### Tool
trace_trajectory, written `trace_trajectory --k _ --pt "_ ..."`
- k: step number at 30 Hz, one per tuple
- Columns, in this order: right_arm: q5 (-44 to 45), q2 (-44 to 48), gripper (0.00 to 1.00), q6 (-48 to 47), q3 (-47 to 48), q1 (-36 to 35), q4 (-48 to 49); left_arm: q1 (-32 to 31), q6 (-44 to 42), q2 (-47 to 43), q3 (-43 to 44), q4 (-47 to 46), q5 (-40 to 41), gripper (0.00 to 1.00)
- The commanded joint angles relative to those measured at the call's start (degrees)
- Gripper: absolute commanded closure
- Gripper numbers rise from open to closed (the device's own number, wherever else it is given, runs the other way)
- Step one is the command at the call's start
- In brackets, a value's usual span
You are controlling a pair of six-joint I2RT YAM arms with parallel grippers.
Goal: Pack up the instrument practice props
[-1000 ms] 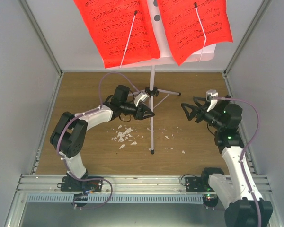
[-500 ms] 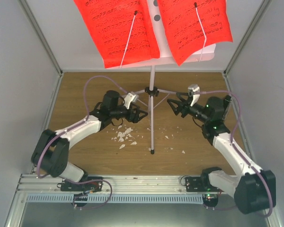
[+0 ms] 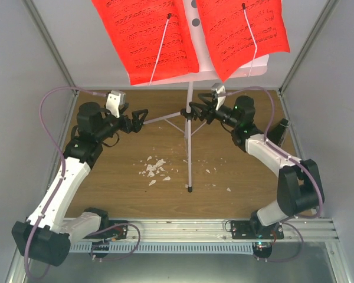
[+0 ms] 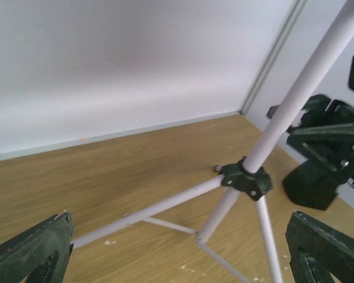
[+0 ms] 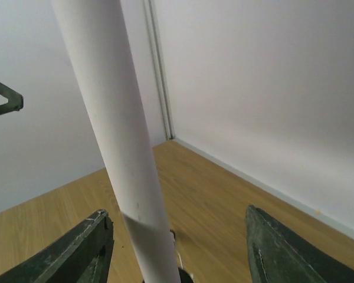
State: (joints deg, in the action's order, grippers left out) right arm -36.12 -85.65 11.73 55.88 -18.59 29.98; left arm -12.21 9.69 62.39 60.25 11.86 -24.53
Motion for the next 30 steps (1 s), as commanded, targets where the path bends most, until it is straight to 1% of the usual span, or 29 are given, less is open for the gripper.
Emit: trace_trajectory --k 1,3,5,9,10,11,14,16,18,23,28,30 --pt "-4.4 -3.1 0.39 -2.7 5.1 -1.2 1.7 0.2 -2.9 -5.1 -4.6 -0.1 10.9 0.01" --pt "-5.0 -4.9 0.41 -3.2 6.9 -1.5 0.8 0.4 -4.0 -6.6 -6.6 -1.7 13.3 0.01" --pt "-5.5 -6.6 0.44 -3.5 8.3 -1.7 0.6 0.6 -4.9 -6.9 -6.5 -0.7 15.1 0.01" --pt "-6.9 -9.3 0.51 -3.6 11.0 -2.2 0.2 0.5 -5.3 -7.6 -7.7 -0.8 15.3 0.01" --pt "-7.0 -9.8 0.55 -3.8 11.5 -2.4 0.0 0.5 -5.3 -7.8 -7.9 -0.8 15.6 0.01" --pt "-6.6 -10.0 0.61 -4.1 11.8 -2.7 -0.3 0.6 -5.4 -7.9 -8.1 -0.9 15.8 0.01" --pt "-3.9 -10.0 0.85 -4.9 11.7 -3.5 -0.5 0.5 -5.6 -8.0 -8.1 -0.9 16.0 0.01" --pt "-1.1 -9.1 0.93 -5.1 10.8 -3.9 -0.3 0.5 -5.9 -8.0 -8.1 -0.7 16.7 0.01" --pt "2.8 -7.7 0.99 -5.0 9.2 -4.6 0.1 0.5 -6.0 -8.1 -8.3 -0.5 17.3 0.01" --pt "16.6 -2.9 1.00 -5.2 4.7 -7.5 0.2 0.5 -5.9 -8.2 -8.7 -0.5 17.2 0.01" --pt "32.2 1.5 1.00 -0.6 2.0 -9.9 -0.7 0.5 -5.9 -8.2 -8.6 -0.4 17.3 0.01" --pt "35.8 2.7 1.00 0.7 1.6 -10.4 -1.3 0.6 -5.9 -8.4 -8.7 -0.4 17.4 0.01"
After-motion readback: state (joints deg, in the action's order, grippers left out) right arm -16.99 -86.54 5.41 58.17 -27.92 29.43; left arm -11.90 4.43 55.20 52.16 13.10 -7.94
